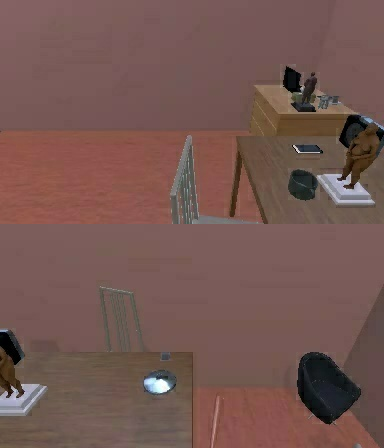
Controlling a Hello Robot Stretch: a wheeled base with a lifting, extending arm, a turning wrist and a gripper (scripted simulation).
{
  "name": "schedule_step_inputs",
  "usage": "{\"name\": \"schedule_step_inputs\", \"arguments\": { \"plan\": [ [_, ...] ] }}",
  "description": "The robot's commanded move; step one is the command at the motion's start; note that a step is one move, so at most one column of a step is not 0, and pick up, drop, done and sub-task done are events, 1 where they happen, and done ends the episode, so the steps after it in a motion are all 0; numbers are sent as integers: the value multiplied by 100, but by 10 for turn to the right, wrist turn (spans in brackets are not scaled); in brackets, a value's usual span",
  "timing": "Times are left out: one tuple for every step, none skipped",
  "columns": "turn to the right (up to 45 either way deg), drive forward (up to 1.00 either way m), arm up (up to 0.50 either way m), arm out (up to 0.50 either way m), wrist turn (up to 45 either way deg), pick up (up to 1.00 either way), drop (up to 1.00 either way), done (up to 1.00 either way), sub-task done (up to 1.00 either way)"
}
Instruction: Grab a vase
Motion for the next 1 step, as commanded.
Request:
{"name": "schedule_step_inputs", "arguments": {
  "plan": [
    [0,0,50,0,0,0,0,0,0]
  ]
}}
